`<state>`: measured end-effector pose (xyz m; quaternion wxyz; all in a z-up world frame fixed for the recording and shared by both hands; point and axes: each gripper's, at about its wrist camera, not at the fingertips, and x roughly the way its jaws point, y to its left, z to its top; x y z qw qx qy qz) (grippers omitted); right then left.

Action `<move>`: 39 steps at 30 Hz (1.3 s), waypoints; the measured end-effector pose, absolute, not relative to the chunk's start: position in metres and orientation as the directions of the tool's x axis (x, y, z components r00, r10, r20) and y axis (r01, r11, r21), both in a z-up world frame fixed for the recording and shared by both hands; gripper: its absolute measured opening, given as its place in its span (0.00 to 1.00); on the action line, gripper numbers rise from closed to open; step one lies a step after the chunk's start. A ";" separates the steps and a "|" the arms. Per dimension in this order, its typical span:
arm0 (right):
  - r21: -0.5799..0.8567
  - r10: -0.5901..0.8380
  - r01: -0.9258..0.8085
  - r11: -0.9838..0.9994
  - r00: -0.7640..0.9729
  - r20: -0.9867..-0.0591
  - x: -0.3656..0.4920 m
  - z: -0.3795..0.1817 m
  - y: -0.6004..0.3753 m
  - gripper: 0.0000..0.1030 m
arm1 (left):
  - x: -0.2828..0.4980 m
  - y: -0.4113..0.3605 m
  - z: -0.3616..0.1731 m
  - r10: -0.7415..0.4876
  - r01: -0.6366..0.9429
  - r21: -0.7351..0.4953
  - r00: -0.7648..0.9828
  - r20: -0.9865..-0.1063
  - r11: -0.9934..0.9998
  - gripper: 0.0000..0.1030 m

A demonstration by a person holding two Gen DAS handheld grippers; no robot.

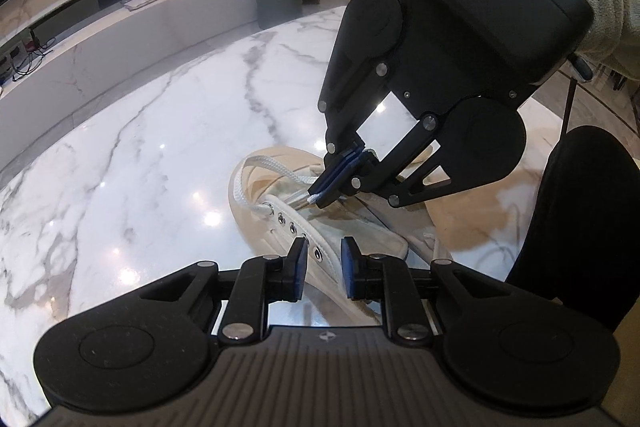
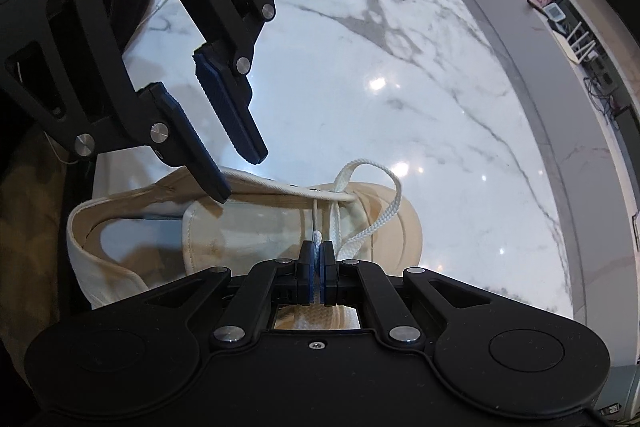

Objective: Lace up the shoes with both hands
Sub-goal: 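Insert the lace tip into the next eyelet with the right gripper while the left gripper opens nearby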

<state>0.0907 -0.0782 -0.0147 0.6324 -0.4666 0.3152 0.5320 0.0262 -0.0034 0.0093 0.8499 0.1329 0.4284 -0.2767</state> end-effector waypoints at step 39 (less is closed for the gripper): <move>-0.253 0.409 -0.967 -0.008 0.228 -0.884 0.088 -0.010 -0.061 0.01 | 0.031 0.007 0.005 -0.278 0.659 0.183 0.530 -0.801 0.729 0.17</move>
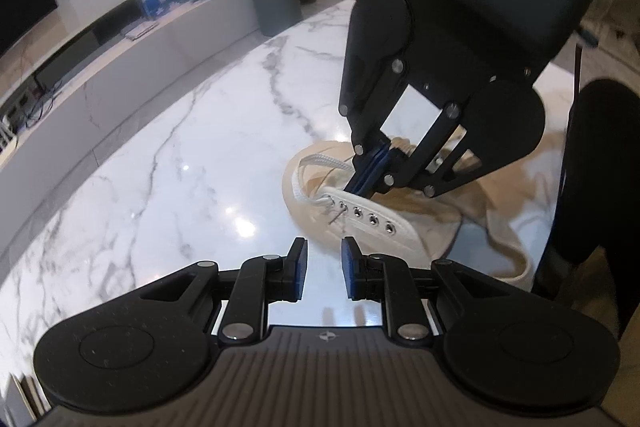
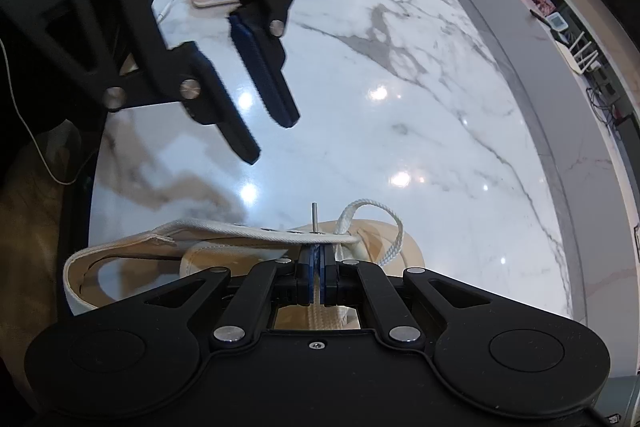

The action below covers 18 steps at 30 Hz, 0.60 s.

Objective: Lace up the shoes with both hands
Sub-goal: 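Insert the lace tip into the next eyelet with the right gripper while the left gripper opens nearby, then grasp the lace tip with the left gripper while the right gripper releases it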

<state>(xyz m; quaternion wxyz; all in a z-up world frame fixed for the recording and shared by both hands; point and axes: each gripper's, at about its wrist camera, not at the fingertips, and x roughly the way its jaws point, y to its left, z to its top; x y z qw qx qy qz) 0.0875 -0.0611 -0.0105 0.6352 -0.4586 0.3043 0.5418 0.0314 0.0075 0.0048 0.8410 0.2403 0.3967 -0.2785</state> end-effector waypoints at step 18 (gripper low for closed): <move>-0.234 0.437 -0.972 0.001 0.211 -0.874 0.090 -0.008 -0.065 0.01 | 0.037 -0.017 -0.020 -0.269 0.756 0.297 0.524 -0.808 0.583 0.17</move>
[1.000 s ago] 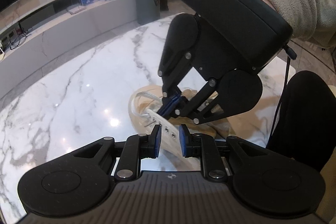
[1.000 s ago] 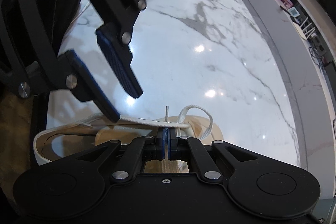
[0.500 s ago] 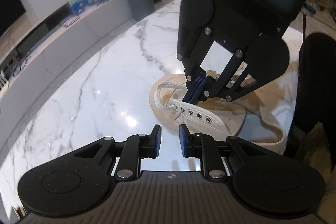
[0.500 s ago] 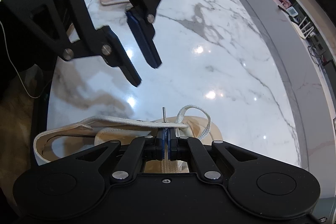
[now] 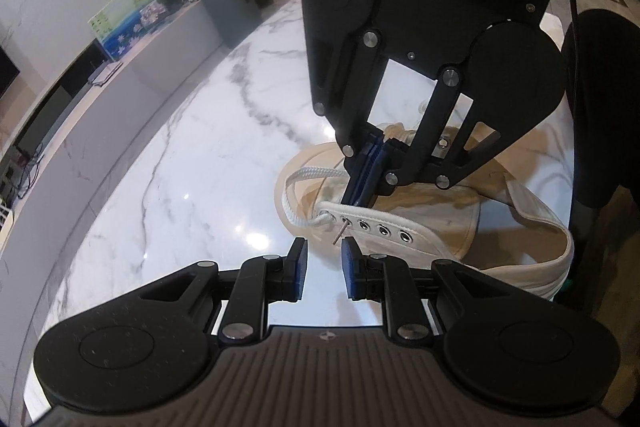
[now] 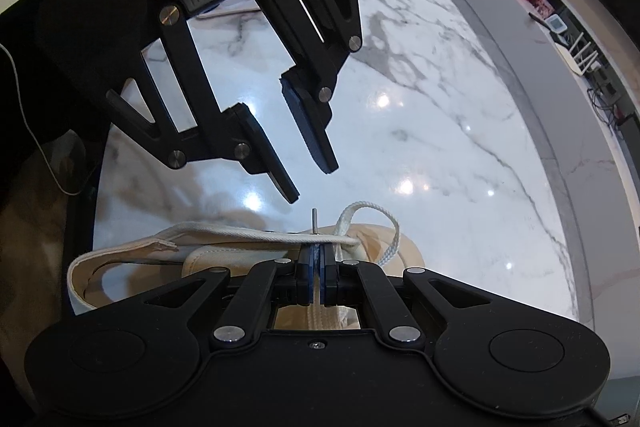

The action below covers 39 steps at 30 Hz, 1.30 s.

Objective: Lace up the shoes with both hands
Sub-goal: 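Grasp the lace tip with the left gripper while the right gripper releases it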

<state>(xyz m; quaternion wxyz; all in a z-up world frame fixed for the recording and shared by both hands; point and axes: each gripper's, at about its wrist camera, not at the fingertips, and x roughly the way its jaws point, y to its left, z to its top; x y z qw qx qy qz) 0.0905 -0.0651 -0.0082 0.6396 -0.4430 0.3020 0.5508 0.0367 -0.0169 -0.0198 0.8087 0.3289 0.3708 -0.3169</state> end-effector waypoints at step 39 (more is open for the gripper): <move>-0.226 0.464 -0.974 0.020 0.210 -0.861 0.090 -0.009 -0.069 0.01 | 0.043 -0.048 -0.059 -0.187 0.806 0.462 0.551 -0.813 0.370 0.02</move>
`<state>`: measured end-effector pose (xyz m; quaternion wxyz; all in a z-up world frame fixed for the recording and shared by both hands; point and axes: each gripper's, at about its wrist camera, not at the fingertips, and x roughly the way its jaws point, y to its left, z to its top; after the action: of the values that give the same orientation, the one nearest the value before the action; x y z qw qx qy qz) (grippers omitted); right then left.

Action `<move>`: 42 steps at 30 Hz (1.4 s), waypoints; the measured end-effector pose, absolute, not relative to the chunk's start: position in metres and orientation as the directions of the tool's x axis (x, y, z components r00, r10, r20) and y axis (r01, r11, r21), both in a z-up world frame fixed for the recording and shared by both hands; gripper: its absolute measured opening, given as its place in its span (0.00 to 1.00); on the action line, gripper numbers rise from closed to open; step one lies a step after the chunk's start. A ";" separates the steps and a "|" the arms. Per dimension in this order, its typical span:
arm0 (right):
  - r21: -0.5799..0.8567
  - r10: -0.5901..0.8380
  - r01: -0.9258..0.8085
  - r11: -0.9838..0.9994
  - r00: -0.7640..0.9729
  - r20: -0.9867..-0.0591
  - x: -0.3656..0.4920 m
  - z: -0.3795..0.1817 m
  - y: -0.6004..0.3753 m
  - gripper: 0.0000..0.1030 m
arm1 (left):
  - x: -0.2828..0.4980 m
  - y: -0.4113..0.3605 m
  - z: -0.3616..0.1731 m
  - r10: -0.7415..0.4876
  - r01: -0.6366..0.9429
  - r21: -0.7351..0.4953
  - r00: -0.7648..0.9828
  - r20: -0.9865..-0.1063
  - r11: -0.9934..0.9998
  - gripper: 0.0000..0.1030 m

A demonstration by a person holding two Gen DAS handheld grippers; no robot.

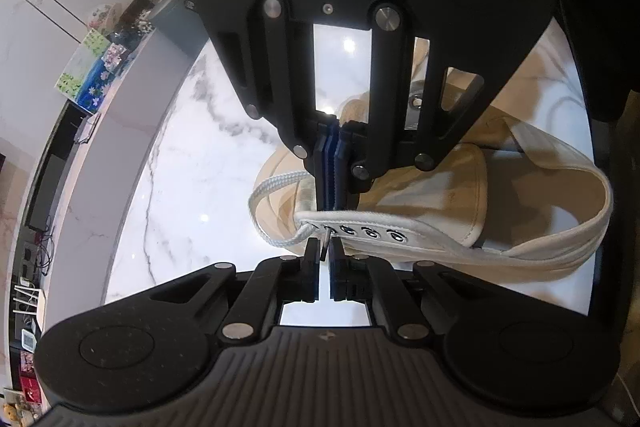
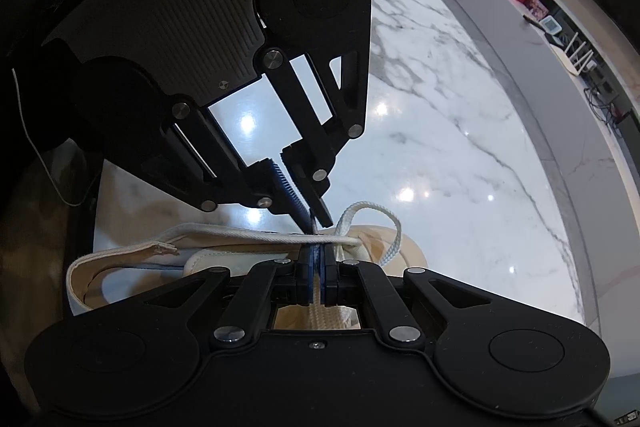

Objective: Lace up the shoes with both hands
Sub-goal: 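Grasp the lace tip with the left gripper while the right gripper releases it, then pull the lace tip away from the sneaker with the left gripper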

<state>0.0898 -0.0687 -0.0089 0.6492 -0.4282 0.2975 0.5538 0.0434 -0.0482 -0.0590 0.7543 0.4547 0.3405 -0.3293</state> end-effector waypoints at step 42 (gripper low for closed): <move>-0.282 0.375 -0.911 0.300 0.384 -0.844 0.100 0.005 -0.150 0.21 | 0.028 -0.003 -0.021 -0.041 0.695 0.466 0.579 -0.814 0.548 0.02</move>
<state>0.0996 -0.1504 0.0046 0.7316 -0.3960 0.3384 0.4397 0.0277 -0.0033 -0.0214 0.7862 0.4138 0.3949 -0.2338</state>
